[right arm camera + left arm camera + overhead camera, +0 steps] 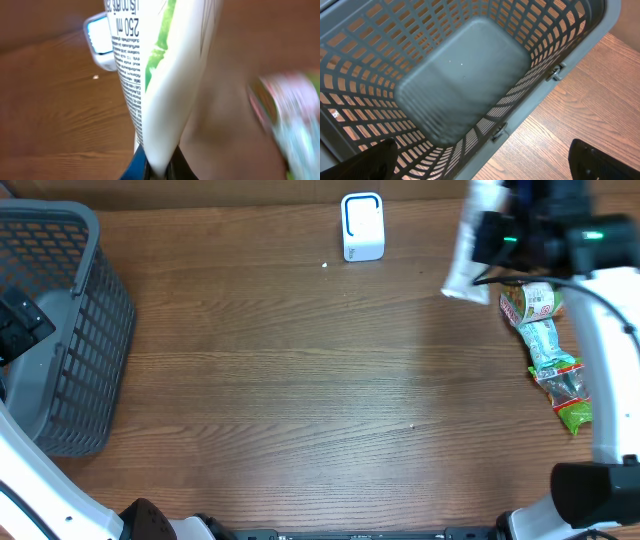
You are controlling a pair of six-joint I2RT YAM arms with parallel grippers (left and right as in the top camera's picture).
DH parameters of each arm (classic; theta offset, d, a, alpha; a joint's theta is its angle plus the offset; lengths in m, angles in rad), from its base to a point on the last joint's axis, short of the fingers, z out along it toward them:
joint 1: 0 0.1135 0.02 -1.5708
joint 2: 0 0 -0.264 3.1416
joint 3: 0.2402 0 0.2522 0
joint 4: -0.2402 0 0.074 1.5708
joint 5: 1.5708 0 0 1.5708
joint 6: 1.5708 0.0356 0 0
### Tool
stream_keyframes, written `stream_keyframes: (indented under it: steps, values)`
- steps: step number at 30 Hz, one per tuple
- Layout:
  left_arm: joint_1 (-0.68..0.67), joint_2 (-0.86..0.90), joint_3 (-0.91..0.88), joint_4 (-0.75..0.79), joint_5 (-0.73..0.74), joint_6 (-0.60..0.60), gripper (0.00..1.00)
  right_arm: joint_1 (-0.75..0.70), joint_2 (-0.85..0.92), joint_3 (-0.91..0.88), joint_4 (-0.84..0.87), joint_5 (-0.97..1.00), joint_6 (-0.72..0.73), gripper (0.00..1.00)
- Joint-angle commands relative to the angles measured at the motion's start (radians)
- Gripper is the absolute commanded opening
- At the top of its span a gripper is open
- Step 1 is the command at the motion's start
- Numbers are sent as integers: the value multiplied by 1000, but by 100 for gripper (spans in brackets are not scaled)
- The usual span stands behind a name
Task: Scan the item barcode
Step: 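Carry the tube right and release it on the scanned items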
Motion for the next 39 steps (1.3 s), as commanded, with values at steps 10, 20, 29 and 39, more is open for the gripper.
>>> stream_keyframes:
  steps: [10, 20, 29, 39]
  values:
    - [0, -7, 12, 3, 5, -7, 100, -318, -2, -198, -91, 118, 568, 4]
    - [0, -7, 12, 3, 5, -7, 100, -444, -2, -356, -25, 187, 579, 4]
    - [0, -7, 12, 3, 5, -7, 100, -488, -2, -497, 36, 253, 578, 9]
    - [0, -7, 12, 3, 5, -7, 100, -488, -18, -434, -12, 164, 335, 100]
